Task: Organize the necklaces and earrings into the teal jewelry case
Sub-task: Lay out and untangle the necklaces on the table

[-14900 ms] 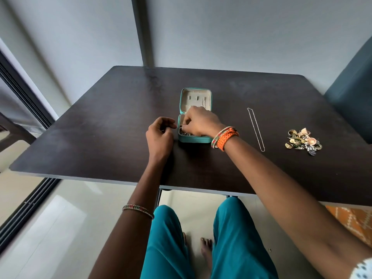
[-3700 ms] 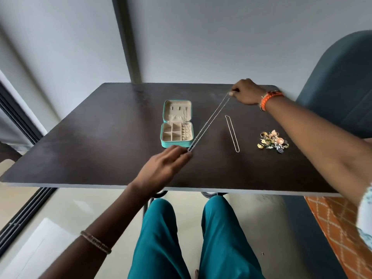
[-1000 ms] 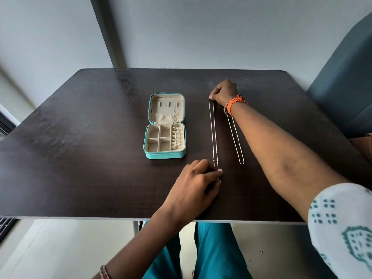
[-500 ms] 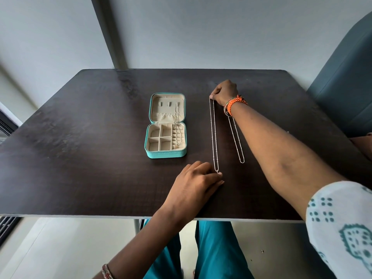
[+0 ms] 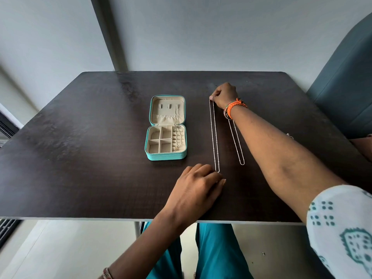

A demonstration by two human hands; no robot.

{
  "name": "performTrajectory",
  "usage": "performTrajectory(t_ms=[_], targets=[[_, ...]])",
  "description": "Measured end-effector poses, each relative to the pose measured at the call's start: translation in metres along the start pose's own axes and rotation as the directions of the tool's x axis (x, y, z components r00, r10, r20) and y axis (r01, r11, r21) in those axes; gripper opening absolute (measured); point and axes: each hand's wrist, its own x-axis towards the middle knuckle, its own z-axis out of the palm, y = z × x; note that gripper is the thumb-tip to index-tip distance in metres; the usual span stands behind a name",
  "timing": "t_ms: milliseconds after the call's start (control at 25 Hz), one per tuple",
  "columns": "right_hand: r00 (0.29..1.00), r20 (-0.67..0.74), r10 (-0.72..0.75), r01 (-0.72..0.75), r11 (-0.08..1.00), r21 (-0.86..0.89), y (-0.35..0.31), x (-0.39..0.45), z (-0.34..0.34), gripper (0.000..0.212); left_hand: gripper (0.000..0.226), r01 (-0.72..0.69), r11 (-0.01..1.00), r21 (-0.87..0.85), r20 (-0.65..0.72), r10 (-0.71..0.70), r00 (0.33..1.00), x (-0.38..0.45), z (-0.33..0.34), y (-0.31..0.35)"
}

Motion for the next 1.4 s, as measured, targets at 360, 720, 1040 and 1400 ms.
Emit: performTrajectory(t_ms=[360,720,1040,1400], targets=[[0.997,0.006,0.077,-0.078,0.996,0.042,-0.002,0.005,-0.003,0.019,0.021,0.048,0.999,-0.015,-0.103,-0.049,0.993,-0.001,-0.001,0.002],[0.977,0.057,-0.204,0.172,0.922,0.348,-0.087,-0.085,-0.066,0.022,0.023,0.185,0.964,-0.190,-0.385,-0.246,0.889,-0.003,-0.044,-0.022],[0.874,0.420,-0.244,0.152,0.959,0.241,-0.114,-0.157,-0.023,0.015,0.080,0.614,0.720,-0.324,-0.313,-0.694,0.649,-0.006,-0.064,-0.124],[0.989,0.094,-0.117,0.129,0.982,-0.139,-0.101,-0.108,0.015,0.012,0.074,0.574,0.819,0.014,-0.050,-0.573,0.818,-0.006,-0.056,-0.140]])
